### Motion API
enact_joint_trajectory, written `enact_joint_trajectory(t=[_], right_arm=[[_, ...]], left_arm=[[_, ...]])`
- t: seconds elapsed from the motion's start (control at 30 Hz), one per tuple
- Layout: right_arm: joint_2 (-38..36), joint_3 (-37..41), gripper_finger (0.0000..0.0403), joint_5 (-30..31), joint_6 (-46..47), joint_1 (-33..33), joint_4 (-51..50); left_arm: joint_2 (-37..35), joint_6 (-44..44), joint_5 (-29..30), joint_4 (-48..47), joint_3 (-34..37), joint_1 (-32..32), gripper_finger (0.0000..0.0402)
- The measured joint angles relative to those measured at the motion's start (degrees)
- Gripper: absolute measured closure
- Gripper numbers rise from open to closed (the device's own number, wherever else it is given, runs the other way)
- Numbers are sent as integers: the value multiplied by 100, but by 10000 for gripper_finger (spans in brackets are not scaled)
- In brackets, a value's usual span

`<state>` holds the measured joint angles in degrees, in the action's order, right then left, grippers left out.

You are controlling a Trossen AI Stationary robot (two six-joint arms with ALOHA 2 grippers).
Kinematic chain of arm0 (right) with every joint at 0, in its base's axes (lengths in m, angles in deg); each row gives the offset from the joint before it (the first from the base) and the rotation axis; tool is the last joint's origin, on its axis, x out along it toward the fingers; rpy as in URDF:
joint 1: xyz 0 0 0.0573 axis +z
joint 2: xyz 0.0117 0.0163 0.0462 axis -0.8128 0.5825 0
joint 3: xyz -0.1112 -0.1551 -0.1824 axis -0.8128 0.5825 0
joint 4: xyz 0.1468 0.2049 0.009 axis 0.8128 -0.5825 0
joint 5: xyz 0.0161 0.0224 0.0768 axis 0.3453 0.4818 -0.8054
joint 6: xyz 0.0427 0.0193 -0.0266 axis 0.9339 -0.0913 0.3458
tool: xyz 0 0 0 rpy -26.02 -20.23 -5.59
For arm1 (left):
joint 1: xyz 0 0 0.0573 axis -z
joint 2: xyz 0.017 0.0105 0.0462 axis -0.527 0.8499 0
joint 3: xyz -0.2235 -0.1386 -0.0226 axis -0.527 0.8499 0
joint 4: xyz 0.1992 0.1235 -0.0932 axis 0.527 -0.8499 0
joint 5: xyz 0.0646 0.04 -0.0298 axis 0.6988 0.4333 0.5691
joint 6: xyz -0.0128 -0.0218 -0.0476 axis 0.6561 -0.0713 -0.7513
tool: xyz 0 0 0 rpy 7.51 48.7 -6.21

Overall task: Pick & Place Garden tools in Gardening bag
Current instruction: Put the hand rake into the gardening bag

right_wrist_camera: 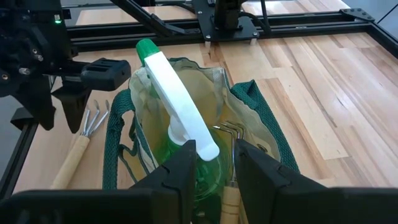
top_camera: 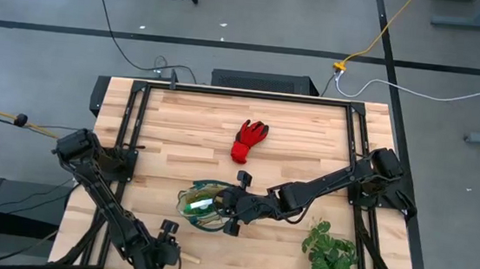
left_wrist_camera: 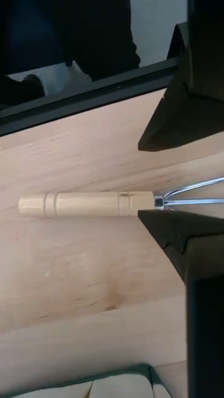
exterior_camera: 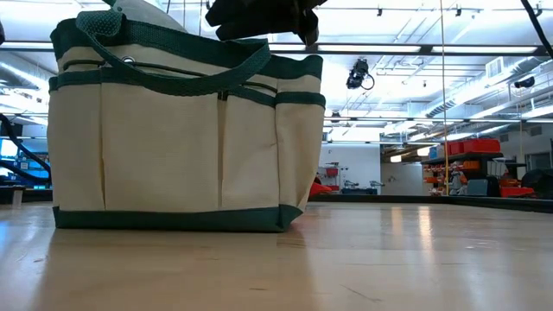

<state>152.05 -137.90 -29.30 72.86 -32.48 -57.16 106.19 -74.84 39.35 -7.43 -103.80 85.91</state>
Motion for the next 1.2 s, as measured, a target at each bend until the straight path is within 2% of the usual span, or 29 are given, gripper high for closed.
enact_joint_trajectory(t=[0.2,0.7,0.83,1.03,1.2], right_arm=[[0,0,291,0,0,1,0],[0,0,291,0,0,0,2],[0,0,291,0,0,0,4],[0,0,291,-1,0,0,11],[0,0,291,-1,0,0,17]], left_arm=[[0,2,257,22,0,0,216],[10,-29,290,66,7,-2,216],[205,-143,296,64,7,-31,216],[556,-146,-39,95,13,-81,216],[633,-143,61,180,9,-103,216]])
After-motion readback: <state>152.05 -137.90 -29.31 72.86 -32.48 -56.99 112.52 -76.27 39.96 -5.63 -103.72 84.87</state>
